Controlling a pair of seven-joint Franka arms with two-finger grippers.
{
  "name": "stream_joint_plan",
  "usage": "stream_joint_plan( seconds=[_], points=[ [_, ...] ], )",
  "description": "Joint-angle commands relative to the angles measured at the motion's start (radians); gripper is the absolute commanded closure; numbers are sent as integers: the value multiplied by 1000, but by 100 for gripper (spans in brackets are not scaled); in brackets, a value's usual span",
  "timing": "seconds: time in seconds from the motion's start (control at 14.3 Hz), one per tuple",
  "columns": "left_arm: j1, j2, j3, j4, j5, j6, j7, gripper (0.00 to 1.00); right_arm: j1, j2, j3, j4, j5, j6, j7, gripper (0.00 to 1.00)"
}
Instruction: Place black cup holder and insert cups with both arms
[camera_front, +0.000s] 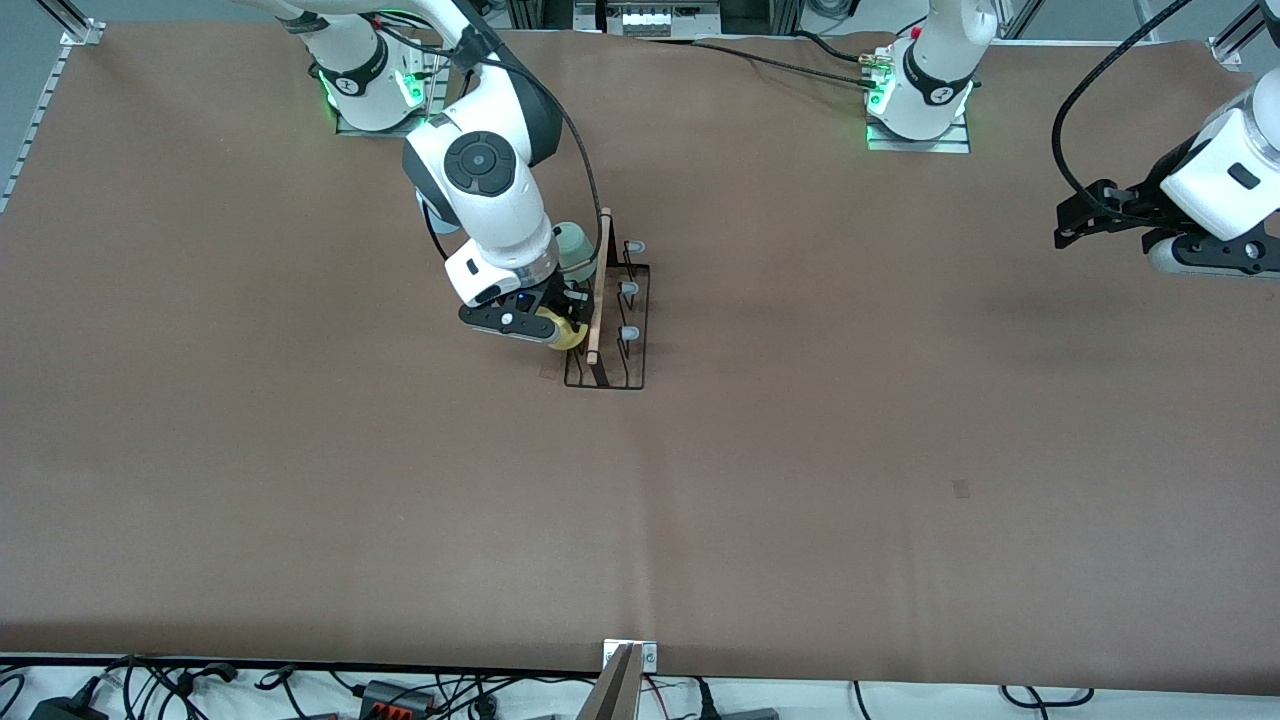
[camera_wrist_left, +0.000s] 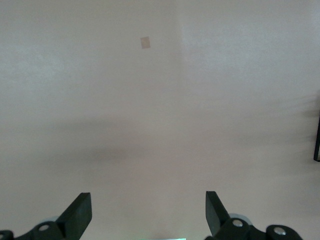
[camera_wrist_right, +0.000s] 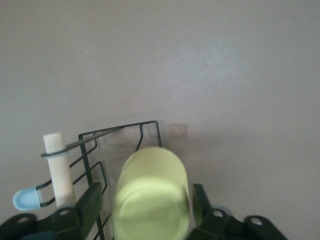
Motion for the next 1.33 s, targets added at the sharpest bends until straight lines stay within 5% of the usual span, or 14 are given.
stream_joint_plan(
  seconds=[0.0,0.28,0.56,0.77,0.91,1.26],
  points=[
    [6,2,-2,18,-14,-16,-7,0,-68,-70,7,-4,4,-35,-46,0],
    [6,2,-2,18,-14,-16,-6,0,-195,-168,5,33,36,-182,-172,0],
    [6,2,-1,18,-14,-16,-6,0,-376,-277,-21,56,78,-362,-555,0],
    [6,2,-7,18,-14,-16,-7,0,-442,-288,-135,157,75,-514,-776,0],
    [6,2,-1,18,-14,-13,-7,0,-491,-288,-185,223,78,-567,-840,0],
    [6,0,-9,18,-12,-13,-7,0,-542,-290,-188,375,79,-756,-849,0]
  ],
)
